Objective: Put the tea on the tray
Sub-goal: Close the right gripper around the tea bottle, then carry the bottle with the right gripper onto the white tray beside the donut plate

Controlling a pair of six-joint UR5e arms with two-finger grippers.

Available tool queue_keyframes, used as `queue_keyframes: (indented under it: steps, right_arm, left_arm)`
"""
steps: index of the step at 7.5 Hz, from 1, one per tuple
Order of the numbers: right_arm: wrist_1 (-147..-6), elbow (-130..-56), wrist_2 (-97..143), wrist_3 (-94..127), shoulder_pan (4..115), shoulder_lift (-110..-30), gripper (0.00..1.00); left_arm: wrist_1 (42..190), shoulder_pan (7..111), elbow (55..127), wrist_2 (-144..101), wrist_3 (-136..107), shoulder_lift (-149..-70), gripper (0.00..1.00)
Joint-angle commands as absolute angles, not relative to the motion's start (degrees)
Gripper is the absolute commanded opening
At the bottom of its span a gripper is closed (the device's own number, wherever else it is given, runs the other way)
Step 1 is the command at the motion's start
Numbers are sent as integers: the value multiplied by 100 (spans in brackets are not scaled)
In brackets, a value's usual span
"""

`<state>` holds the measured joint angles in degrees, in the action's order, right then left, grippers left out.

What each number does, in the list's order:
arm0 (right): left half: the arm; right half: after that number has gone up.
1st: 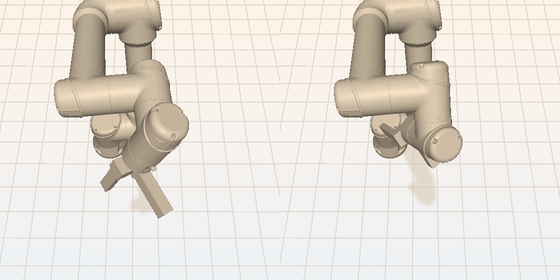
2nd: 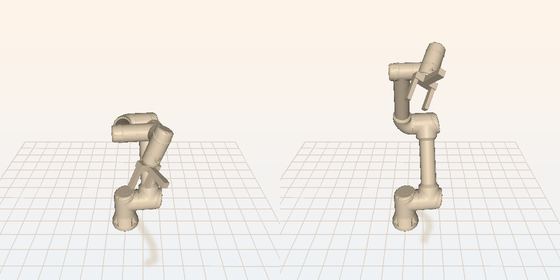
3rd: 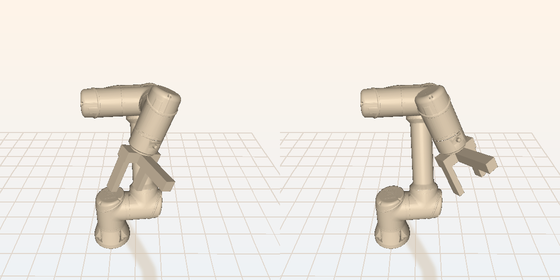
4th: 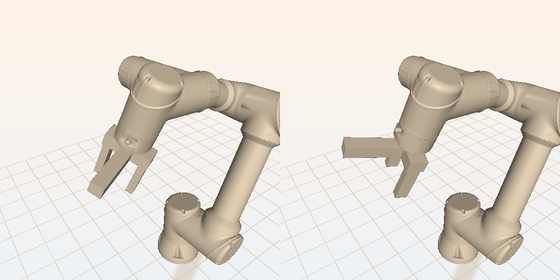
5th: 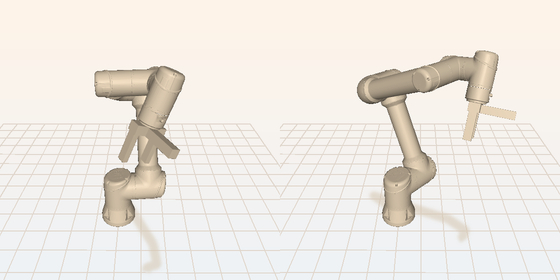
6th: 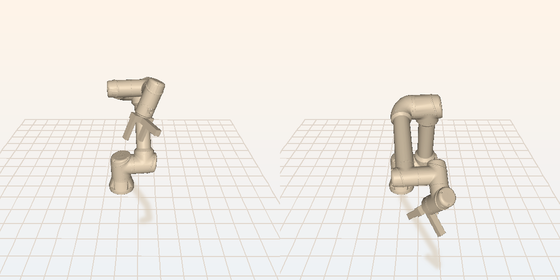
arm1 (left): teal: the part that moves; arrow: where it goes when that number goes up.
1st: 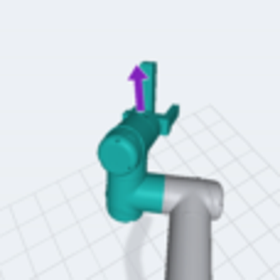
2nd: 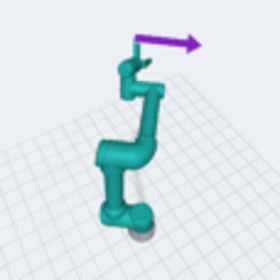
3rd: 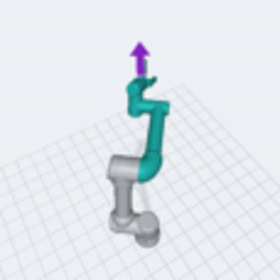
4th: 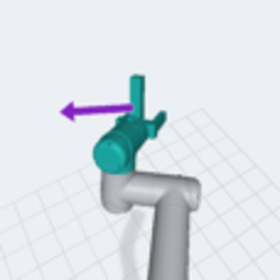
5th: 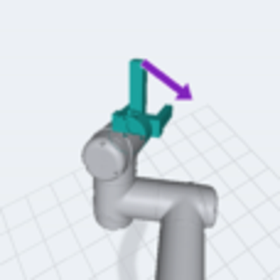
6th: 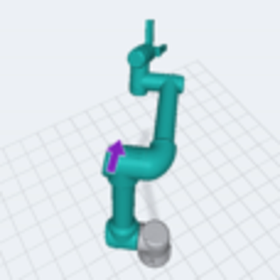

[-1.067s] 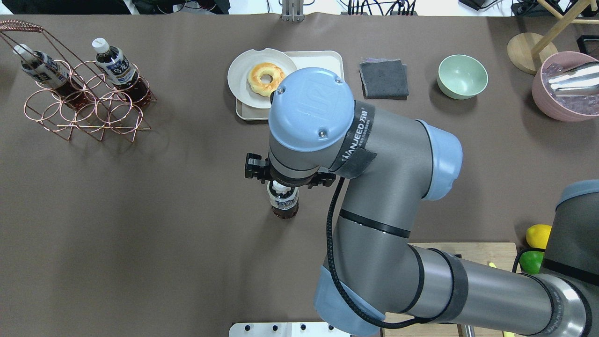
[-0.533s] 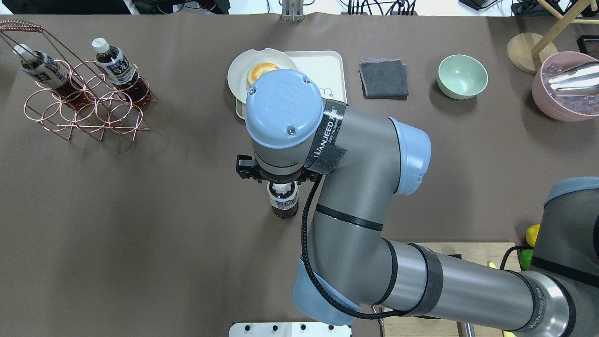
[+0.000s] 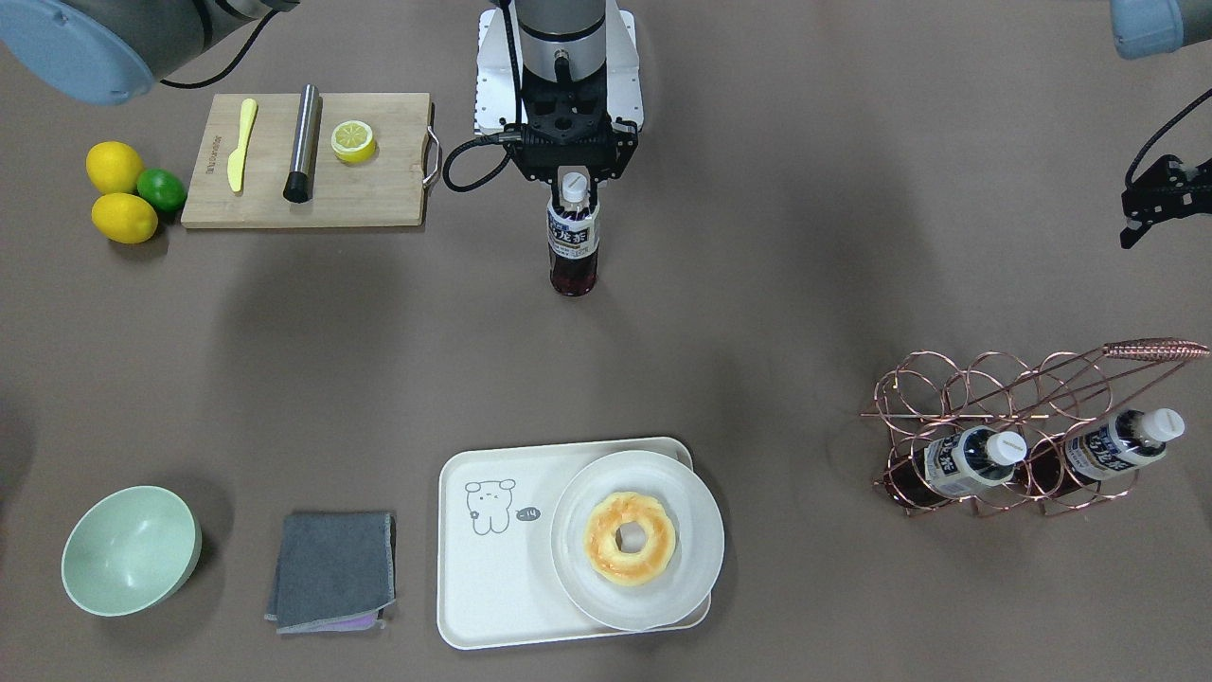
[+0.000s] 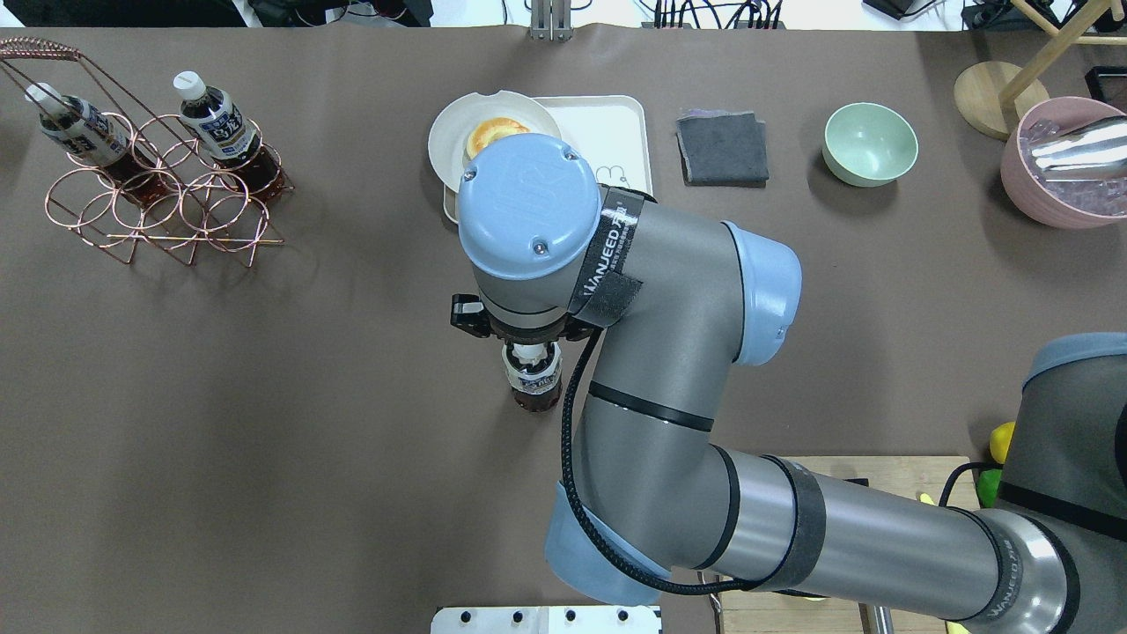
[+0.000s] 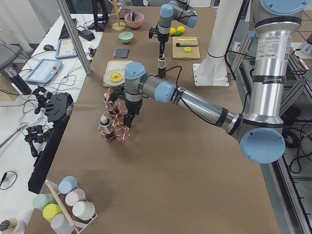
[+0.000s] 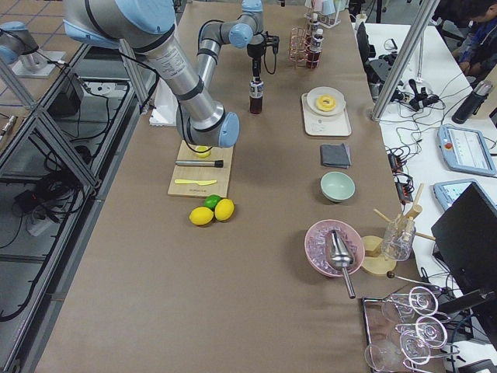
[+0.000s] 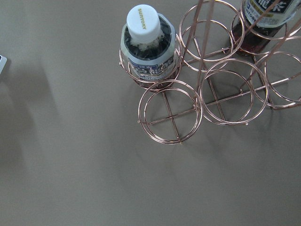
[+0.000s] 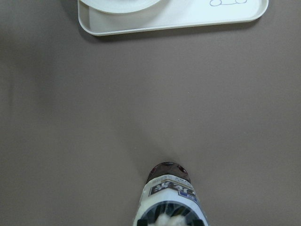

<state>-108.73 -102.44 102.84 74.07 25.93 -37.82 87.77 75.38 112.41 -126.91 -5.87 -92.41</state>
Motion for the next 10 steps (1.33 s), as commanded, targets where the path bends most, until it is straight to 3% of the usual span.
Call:
queue_keyframes:
  steps: [1,5,7,8,10]
  right_arm:
    - [-10881,-10222,10283,7174,2671,-3771,0]
    - [-11066,-9873,11036,5708,4003,-3639,0]
    - [-10665,-8123,11581,4872,4883,-2818,0]
    - [-9817,-7242,11662,4869,5078,-2630,0]
    - [-9150,-6026,11654,4572,5238,-2340,0]
  left_arm:
    - [8780,7532,11224,-12691,-589,-9281,97]
    - [8772,7715,11328,-12691,-545,-9220,97]
    - [8771,7884,11635,-12691,-536,-8887,97]
    - [8771,7962,11715,-12691,-536,-8781,97]
    - [8780,8103,11786,-12796,-536,-8649,97]
